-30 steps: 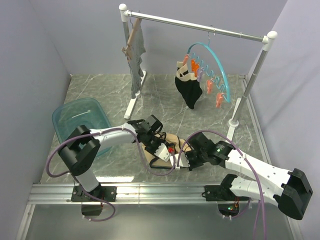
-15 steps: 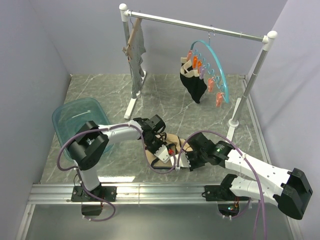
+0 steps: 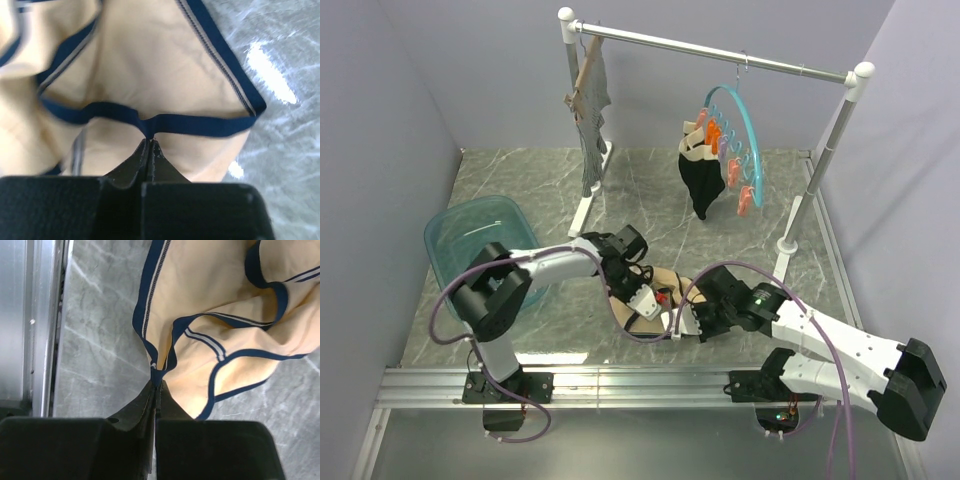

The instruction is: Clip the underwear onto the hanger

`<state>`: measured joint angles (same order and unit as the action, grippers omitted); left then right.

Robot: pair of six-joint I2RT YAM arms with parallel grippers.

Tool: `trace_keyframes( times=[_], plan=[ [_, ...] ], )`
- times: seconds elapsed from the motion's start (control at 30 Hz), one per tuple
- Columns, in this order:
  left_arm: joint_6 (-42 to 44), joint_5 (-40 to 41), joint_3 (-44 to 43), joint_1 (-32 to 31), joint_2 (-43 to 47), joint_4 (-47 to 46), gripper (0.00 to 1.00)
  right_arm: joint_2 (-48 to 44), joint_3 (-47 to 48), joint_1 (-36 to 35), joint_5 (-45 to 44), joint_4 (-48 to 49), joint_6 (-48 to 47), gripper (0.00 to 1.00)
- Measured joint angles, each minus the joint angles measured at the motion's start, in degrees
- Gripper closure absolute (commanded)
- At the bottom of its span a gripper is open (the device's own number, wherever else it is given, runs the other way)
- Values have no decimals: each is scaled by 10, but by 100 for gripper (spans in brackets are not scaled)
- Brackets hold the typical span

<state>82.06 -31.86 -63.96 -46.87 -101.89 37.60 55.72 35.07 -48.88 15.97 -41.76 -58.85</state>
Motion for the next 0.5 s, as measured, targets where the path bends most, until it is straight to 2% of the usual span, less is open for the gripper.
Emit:
trace_keyframes(
  times=[0.13, 0.3, 0.33, 0.4, 0.5],
  plan=[
    [-16, -10, 13, 26, 70, 10, 100, -17, -7, 0, 1, 9, 0, 100],
    [-49, -48, 27, 102, 185, 24, 100, -50, -34, 14, -2, 13, -1, 100],
    [-56, -57, 39, 136, 228, 27, 100, -74, -51, 31, -6, 16, -2, 100],
    [-63, -59, 42, 153, 246, 29, 100, -86, -57, 43, -8, 17, -5, 100],
    [-72, -68, 41, 195, 258, 28, 100, -98, -60, 104, -2, 28, -18, 100]
  ],
)
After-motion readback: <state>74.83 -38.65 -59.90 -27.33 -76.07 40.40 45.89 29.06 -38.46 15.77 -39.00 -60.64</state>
